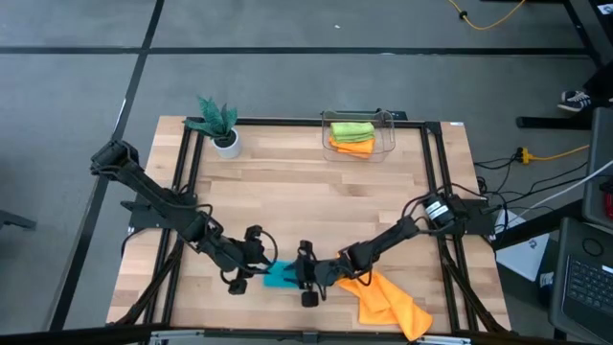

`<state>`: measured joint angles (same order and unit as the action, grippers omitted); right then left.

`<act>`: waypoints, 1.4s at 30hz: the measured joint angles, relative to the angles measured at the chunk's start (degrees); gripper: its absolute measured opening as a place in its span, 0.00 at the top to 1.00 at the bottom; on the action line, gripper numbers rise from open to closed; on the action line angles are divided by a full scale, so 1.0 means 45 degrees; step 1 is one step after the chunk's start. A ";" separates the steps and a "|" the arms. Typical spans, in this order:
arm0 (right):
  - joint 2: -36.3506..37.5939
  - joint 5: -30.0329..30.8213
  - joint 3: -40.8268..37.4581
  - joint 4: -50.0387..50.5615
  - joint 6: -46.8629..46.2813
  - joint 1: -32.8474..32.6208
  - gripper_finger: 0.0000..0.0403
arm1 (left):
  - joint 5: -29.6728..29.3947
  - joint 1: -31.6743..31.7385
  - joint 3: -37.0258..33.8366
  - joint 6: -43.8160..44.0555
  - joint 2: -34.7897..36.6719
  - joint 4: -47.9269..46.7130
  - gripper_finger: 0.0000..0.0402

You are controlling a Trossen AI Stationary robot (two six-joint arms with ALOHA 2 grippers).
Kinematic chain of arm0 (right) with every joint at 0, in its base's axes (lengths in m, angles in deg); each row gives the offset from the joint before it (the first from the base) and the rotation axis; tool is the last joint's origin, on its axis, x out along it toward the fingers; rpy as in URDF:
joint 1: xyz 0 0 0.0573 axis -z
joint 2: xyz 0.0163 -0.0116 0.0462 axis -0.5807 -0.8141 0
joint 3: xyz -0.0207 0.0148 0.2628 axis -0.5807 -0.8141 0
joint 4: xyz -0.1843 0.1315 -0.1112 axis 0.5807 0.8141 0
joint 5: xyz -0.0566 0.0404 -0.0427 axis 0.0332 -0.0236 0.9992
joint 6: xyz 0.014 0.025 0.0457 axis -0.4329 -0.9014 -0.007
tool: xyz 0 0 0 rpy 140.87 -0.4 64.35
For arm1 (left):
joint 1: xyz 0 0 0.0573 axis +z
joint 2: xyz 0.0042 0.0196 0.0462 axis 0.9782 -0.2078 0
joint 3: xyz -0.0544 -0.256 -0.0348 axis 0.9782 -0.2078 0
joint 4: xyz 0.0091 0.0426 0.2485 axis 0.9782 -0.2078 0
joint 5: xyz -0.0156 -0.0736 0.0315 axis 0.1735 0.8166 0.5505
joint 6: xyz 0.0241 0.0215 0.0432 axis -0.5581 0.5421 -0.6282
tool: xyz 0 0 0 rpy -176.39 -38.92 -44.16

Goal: Fold microfiber towels
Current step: Fold the blue microfiber towel

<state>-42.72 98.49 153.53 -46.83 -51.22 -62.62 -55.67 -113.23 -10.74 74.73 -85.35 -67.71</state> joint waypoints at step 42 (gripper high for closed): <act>-0.1713 0.6477 0.0015 0.0170 -0.5827 0.1503 0.76 | -0.0325 0.0058 -0.0010 0.0163 -0.0062 -0.0630 0.75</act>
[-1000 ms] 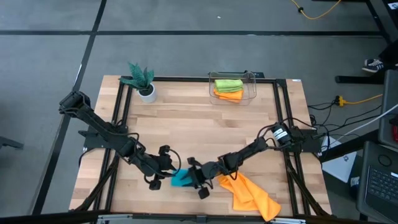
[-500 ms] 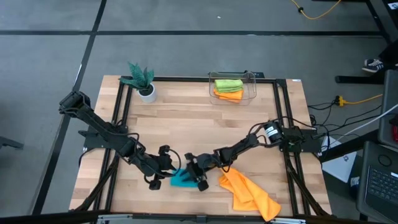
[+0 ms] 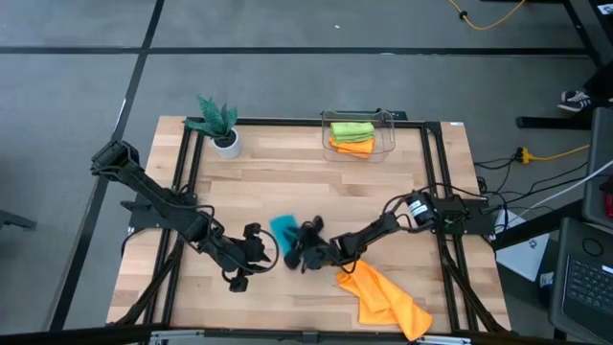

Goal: Fold microfiber towels
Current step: Fold the blue microfiber towel

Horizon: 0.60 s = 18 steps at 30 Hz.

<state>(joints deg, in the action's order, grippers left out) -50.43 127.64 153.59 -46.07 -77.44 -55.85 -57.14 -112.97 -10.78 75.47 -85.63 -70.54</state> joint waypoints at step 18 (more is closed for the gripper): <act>0.1215 0.1871 0.0179 -0.1079 0.2734 -0.0338 0.80 | -0.0664 0.0000 0.0000 0.0990 -0.0005 -0.0051 0.75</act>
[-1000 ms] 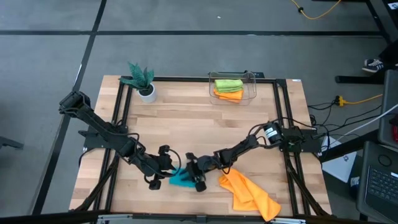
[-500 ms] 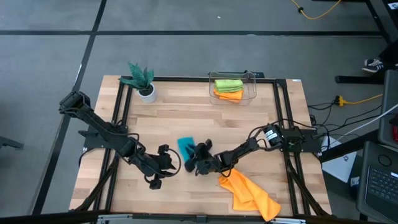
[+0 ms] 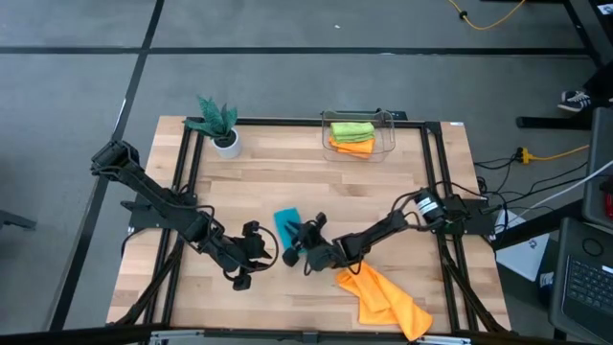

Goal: Fold microfiber towels
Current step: Fold the blue microfiber towel

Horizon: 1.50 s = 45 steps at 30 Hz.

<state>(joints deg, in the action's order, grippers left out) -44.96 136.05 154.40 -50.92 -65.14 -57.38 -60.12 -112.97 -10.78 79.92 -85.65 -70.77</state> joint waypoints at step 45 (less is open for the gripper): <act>-0.0636 -0.9064 -0.1544 -0.1916 0.2525 0.2736 0.80 | -0.0014 -0.0010 0.0000 -0.0347 -0.0005 -0.0192 0.75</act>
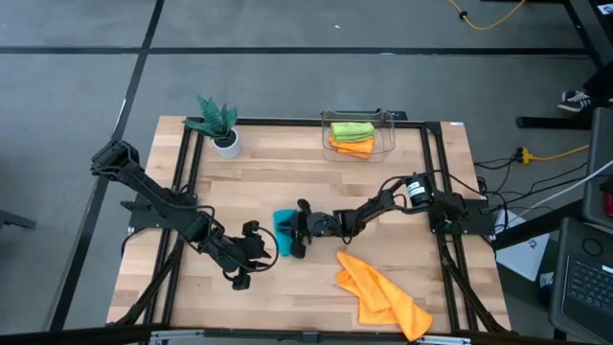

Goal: Fold microfiber towels
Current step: Fold the blue microfiber towel, then put the folded blue microfiber towel into the transparent bin

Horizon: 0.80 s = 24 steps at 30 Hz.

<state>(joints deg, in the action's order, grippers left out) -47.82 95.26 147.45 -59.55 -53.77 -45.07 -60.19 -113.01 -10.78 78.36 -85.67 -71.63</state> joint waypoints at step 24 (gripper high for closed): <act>0.1685 0.6582 0.2979 0.4089 0.0878 -0.2963 0.80 | -0.0337 0.0024 0.0005 0.0087 0.0000 -0.0005 0.75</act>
<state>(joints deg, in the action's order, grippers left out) -40.24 124.88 160.85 -41.15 -49.83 -58.40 -61.71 -112.90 -10.76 78.75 -85.67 -71.65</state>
